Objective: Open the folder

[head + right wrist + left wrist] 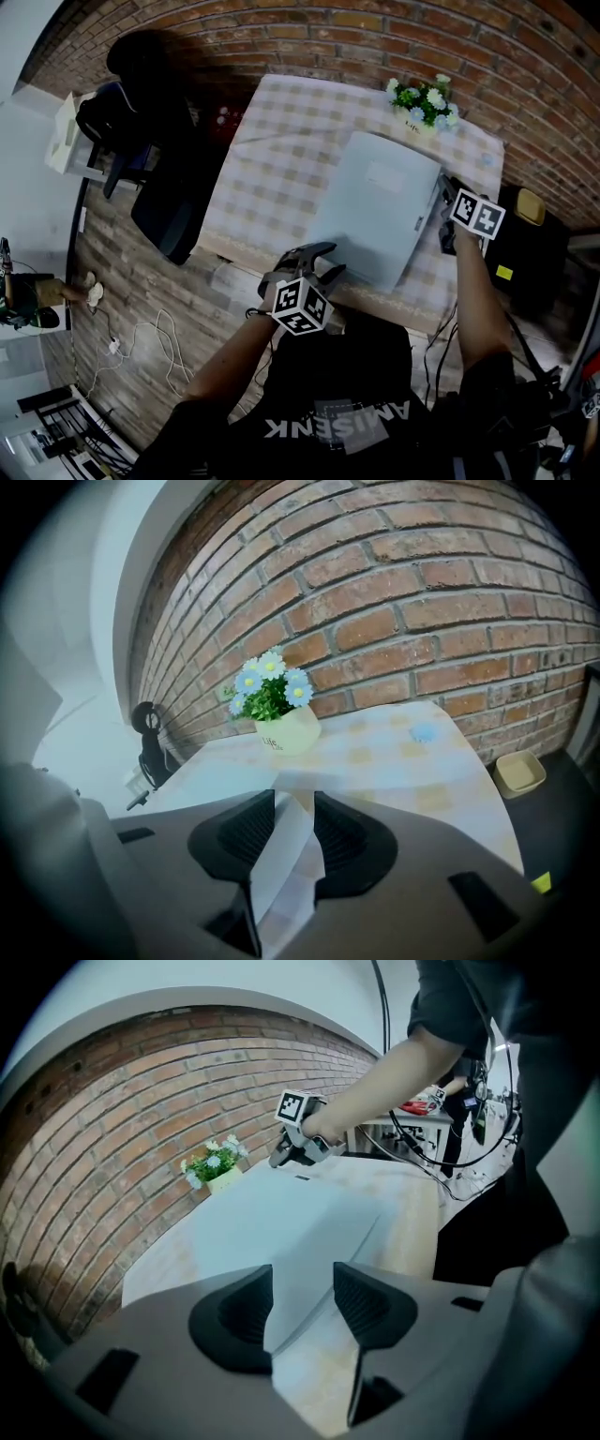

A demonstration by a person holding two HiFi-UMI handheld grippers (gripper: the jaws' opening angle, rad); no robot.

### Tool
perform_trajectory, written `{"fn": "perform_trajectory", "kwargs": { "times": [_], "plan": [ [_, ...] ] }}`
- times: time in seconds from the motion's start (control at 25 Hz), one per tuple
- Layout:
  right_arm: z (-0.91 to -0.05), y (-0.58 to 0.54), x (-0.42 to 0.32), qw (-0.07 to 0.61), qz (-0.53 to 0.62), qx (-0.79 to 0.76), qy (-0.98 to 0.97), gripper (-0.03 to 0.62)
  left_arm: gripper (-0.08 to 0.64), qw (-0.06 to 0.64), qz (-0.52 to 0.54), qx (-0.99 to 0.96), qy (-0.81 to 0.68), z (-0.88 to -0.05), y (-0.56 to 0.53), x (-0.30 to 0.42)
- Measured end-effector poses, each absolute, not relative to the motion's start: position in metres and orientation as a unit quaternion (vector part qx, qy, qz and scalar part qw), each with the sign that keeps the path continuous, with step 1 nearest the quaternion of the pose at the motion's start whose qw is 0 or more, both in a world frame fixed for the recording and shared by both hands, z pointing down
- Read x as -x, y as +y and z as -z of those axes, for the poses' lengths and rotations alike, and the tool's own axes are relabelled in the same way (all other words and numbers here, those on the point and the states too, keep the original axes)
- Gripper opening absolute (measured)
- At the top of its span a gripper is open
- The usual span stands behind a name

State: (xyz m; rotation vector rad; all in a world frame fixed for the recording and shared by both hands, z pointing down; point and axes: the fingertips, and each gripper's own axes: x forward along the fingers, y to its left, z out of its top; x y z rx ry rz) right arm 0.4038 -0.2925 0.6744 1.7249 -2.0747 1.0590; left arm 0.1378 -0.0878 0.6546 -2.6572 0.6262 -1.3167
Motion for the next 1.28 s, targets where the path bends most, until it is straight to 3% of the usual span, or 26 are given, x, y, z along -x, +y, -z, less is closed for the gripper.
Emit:
{"fn": "perform_trajectory", "kwargs": {
  "times": [0.44, 0.64, 1.28],
  "plan": [
    [-0.676, -0.292, -0.403, 0.127, -0.363, -0.595, -0.706, 0.158, 0.199, 0.193, 0.505, 0.828, 0.150, -0.667, -0.089, -0.131],
    [-0.675, -0.291, -0.404, 0.129, -0.361, -0.592, -0.709, 0.164, 0.199, 0.308, 0.532, 0.783, 0.099, -0.666, -0.083, -0.137],
    [-0.676, -0.291, -0.403, 0.118, -0.365, -0.592, -0.709, 0.163, 0.184, 0.287, 0.490, 0.818, 0.087, -0.665, -0.083, -0.143]
  ]
}}
